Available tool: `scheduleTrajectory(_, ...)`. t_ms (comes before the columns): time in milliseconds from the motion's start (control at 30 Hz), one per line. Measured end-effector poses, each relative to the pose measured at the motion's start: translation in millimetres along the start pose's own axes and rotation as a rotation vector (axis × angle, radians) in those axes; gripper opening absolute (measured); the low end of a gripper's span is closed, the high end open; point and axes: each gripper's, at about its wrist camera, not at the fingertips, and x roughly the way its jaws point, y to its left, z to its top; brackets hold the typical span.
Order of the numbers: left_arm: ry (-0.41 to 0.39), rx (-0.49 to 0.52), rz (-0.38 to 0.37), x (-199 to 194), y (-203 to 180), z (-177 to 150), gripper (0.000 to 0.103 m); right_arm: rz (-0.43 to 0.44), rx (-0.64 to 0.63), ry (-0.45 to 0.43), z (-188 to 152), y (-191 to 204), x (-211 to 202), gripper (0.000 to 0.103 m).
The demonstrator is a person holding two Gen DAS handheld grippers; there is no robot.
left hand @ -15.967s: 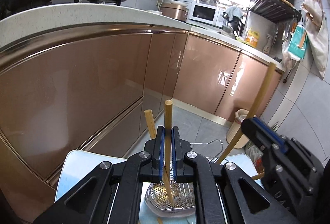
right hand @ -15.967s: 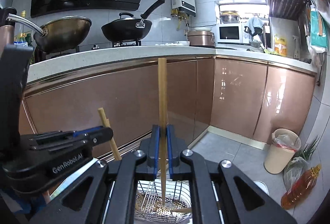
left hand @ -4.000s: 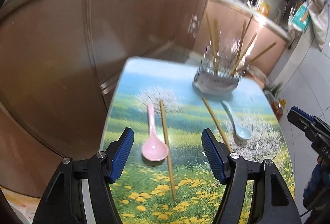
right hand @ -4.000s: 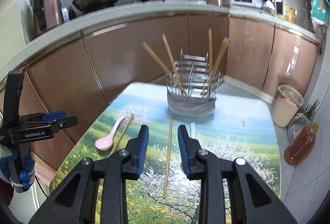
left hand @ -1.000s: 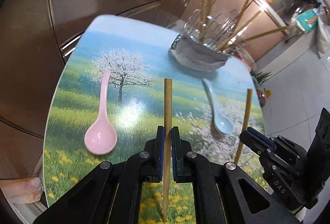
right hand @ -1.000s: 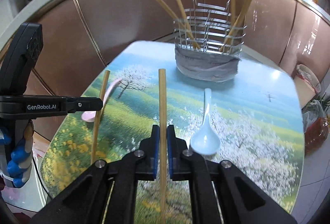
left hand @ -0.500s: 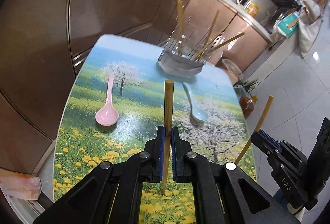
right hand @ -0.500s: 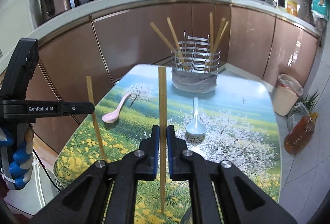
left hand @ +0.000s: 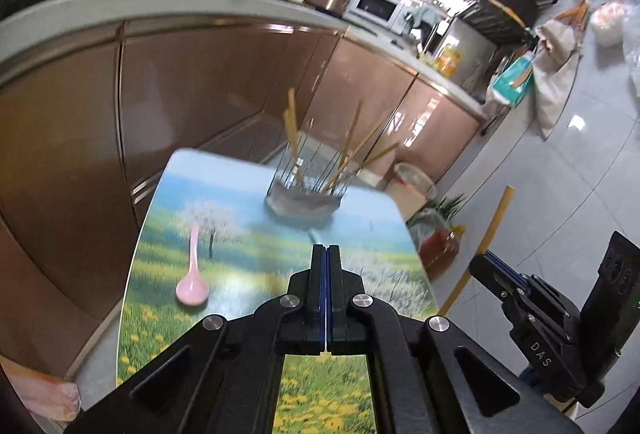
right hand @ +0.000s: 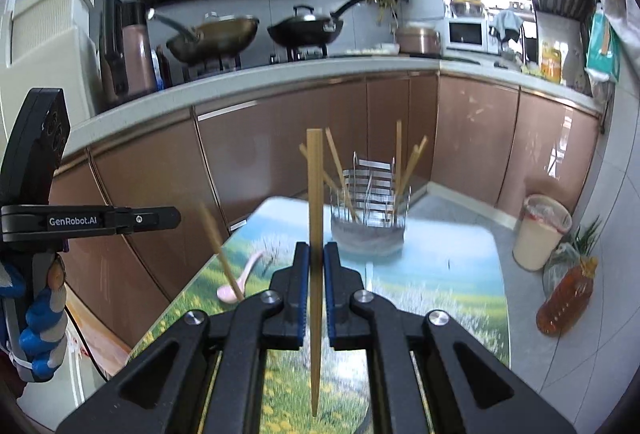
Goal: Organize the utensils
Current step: 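Lift both held chopsticks upright and carry them over the wire holder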
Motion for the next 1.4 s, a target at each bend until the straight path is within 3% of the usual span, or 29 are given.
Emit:
scheduleTrajectory(200,-0.026,0.018,-0.003,7.9,2.3,17.6,0.000,0.024,0.003,-0.037,23.4,-7.0,10.7,0.006)
scheduleTrajectory(633,0.108,-0.067,0.024,61.4,30.4,-5.3,0.000,0.036,0.038,-0.005,12.7,-20.5,36.0,0.006)
scheduleTrajectory(1000,0.211,-0.111,0.051,102.2,28.7,-24.4,0.000,0.031,0.065,-0.006,6.8,-37.9,36.1,0.006)
scheduleTrajectory(1233,0.282,-0.168,0.057,130.7,28.9,-32.9,0.028,0.039,0.082,-0.015,4.4,-51.7,37.2,0.006)
scheduleTrajectory(1400,0.365,-0.205,0.070,165.8,28.2,-39.5,0.030,0.050,0.095,-0.020,2.2,-65.7,40.0,0.006)
